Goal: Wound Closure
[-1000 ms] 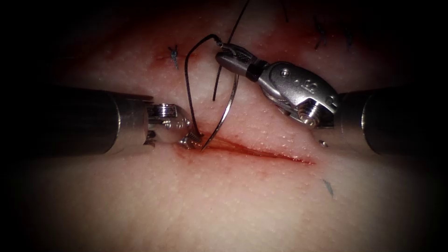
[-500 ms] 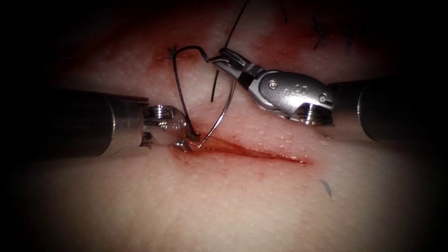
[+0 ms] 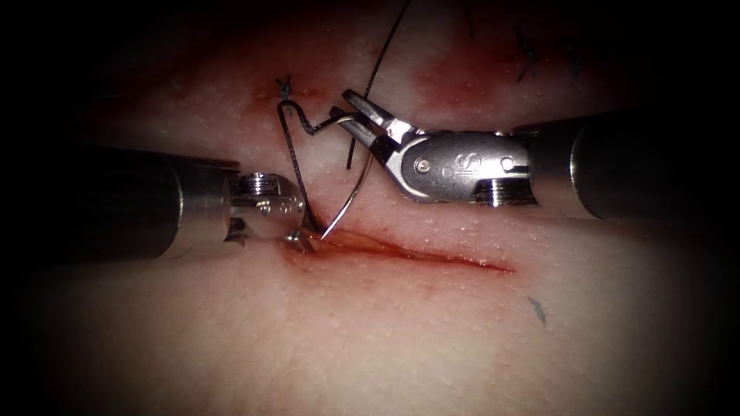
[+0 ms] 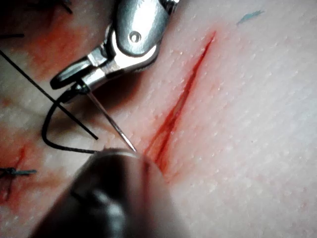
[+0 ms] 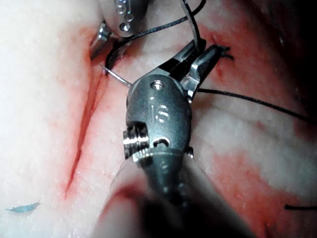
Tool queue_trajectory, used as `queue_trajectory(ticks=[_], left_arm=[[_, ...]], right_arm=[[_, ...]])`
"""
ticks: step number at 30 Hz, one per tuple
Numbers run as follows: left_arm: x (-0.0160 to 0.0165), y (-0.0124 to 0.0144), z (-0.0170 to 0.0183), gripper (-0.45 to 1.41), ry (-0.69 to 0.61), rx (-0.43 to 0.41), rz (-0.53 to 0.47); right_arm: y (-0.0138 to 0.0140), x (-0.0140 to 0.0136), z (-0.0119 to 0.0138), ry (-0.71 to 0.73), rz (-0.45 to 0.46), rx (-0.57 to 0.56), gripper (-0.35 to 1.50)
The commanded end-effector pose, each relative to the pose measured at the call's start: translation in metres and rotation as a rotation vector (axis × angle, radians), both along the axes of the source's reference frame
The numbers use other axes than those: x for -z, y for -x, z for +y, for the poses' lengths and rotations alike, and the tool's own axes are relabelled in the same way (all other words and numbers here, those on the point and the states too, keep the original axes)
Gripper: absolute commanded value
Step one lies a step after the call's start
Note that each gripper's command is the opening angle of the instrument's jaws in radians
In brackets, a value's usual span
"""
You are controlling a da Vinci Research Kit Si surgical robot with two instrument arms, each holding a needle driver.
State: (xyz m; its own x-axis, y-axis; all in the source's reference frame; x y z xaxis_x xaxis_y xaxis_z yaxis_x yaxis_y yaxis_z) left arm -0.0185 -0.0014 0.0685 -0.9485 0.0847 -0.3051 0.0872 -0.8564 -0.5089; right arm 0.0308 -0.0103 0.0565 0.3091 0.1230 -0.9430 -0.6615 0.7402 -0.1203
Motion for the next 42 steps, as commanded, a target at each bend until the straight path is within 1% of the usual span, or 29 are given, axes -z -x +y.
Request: queue_trajectory(ticks=[1, 7, 15, 23, 27, 30, 33, 35, 37, 38, 39, 40, 42], left_arm=[[-0.0006, 0.0005, -0.0003, 0.64, -0.002, -0.003, -0.002], [-0.0005, 0.0002, -0.0004, 0.66, -0.004, -0.002, -0.001], [-0.0004, 0.0001, -0.0004, 0.68, -0.004, 0.003, -0.009], [0.0, 0.0001, -0.0006, 0.68, -0.013, 0.008, -0.022], [0.0008, 0.0, -0.0003, 0.73, -0.02, 0.028, -0.058], [0.0026, -0.0005, 0.0006, 0.73, 0.03, 0.079, -0.095], [0.0048, -0.0014, 0.0013, 0.73, 0.082, 0.149, -0.143], [0.0063, -0.0024, 0.0013, 0.68, 0.121, 0.189, -0.156], [0.0081, -0.0035, 0.0009, 0.61, 0.174, 0.234, -0.129], [0.0081, -0.0035, 0.0009, 0.61, 0.174, 0.234, -0.129], [0.0092, -0.004, 0.0001, 0.54, 0.191, 0.263, -0.111], [0.0092, -0.004, 0.0001, 0.54, 0.191, 0.263, -0.111], [0.0099, -0.0039, -0.0009, 0.46, 0.196, 0.304, -0.101]], right_arm=[[-0.0008, -0.0006, -0.0004, 0.007, -0.003, 0.004, -0.35], [-0.0012, -0.0008, -0.0015, 0.028, -0.037, 0.043, -0.35], [-0.0019, -0.0009, -0.0032, 0.026, -0.04, 0.106, -0.35], [-0.0019, -0.0006, -0.0038, 0.034, -0.043, 0.121, -0.35], [-0.002, -0.0006, -0.0038, 0.035, -0.041, 0.123, -0.35], [-0.0019, -0.0007, -0.0037, 0.034, -0.042, 0.122, -0.35], [-0.0019, -0.0007, -0.0035, 0.038, -0.045, 0.124, -0.35], [-0.0017, -0.0007, -0.0034, 0.029, -0.038, 0.12, -0.35], [-0.0016, -0.0008, -0.0031, 0.013, -0.028, 0.117, -0.35], [-0.0016, -0.0008, -0.0031, 0.013, -0.028, 0.117, -0.35], [-0.0015, -0.0009, -0.003, 0.006, -0.02, 0.112, -0.35], [-0.0015, -0.0009, -0.003, 0.006, -0.02, 0.112, -0.35], [-0.0014, -0.001, -0.0028, 0.001, -0.019, 0.107, -0.35]])
